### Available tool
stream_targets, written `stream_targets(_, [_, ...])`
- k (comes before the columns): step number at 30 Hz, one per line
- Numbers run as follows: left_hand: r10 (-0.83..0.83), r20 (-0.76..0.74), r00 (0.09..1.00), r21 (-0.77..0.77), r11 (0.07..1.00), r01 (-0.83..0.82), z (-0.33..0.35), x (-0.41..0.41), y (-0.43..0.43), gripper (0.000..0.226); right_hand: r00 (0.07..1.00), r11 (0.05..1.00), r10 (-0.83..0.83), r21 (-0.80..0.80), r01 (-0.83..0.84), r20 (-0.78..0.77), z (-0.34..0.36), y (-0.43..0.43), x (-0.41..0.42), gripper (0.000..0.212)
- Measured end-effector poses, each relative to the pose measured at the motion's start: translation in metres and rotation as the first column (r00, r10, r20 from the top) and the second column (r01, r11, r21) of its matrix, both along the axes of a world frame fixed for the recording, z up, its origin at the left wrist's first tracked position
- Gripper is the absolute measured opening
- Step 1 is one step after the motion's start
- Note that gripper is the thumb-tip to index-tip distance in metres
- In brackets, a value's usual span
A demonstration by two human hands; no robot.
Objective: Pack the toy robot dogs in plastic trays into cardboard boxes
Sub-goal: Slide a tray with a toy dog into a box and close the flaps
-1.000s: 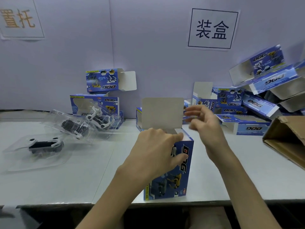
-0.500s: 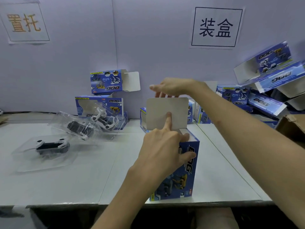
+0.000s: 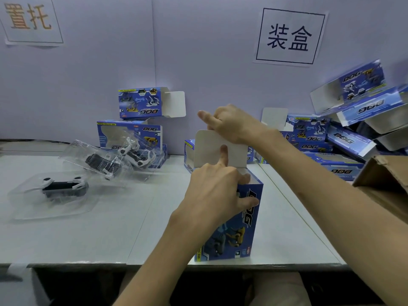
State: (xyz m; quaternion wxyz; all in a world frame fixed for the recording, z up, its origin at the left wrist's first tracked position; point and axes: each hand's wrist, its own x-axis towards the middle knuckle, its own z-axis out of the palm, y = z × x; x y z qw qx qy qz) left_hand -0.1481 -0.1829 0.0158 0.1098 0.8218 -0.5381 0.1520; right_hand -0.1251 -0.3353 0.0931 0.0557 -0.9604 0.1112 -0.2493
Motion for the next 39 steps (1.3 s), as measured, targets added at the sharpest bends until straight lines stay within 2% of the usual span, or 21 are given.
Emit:
stream_targets(7, [-0.035,0.065,0.997,-0.06,0.997,0.038,-0.005,0.005,0.0,0.05,0.988,0.967,-0.019,-0.249,0.057,0.151,-0.027,0.005,0.002,0.072])
stream_targets(11, [-0.054,0.118,0.992,-0.186,0.98,0.076,-0.012,0.004,0.002,0.044,0.97,0.932,0.034,-0.358,0.057,0.241,-0.03,0.008,-0.002,0.071])
stream_targets(14, [-0.03,0.075,0.997,-0.295,0.954,0.051,-0.022,0.002,0.001,0.04,0.968,0.922,0.033,-0.382,0.067,0.247,-0.033,0.013,-0.008,0.072])
stream_targets(17, [-0.036,0.049,0.998,-0.382,0.923,0.052,-0.028,0.004,-0.003,0.038,0.987,0.979,0.053,-0.203,-0.021,0.151,-0.027,0.013,-0.015,0.071])
stream_targets(20, [-0.06,0.046,0.997,-0.402,0.913,0.073,-0.023,0.02,-0.011,0.036,0.996,0.997,0.074,0.023,-0.073,-0.053,-0.014,0.012,-0.029,0.061])
stream_targets(22, [-0.077,0.023,0.997,-0.383,0.92,0.079,-0.021,0.032,-0.015,0.037,0.981,0.986,0.147,0.097,-0.136,-0.125,-0.013,0.012,-0.042,0.057])
stream_targets(24, [-0.095,0.026,0.995,-0.365,0.926,0.098,-0.021,0.04,-0.018,0.037,0.968,0.975,0.203,0.123,-0.185,-0.15,-0.02,0.011,-0.055,0.044])
stream_targets(26, [-0.119,0.059,0.991,-0.342,0.93,0.132,-0.022,0.044,-0.02,0.037,0.958,0.96,0.252,0.158,-0.23,-0.137,-0.028,0.011,-0.065,0.025])
stream_targets(30, [-0.233,0.155,0.96,-0.368,0.888,0.276,-0.028,0.05,-0.019,0.035,0.943,0.894,0.333,0.32,-0.313,-0.01,-0.033,0.002,-0.074,0.025])
stream_targets(35, [-0.205,0.24,0.949,-0.371,0.884,0.285,-0.04,0.055,-0.03,0.032,0.956,0.916,0.293,0.286,-0.281,0.002,-0.043,-0.004,-0.067,0.024])
stream_targets(39, [-0.19,0.346,0.919,-0.55,0.752,0.363,-0.062,0.055,-0.03,0.025,0.959,0.919,0.274,0.274,-0.283,0.075,-0.052,-0.01,-0.068,0.024])
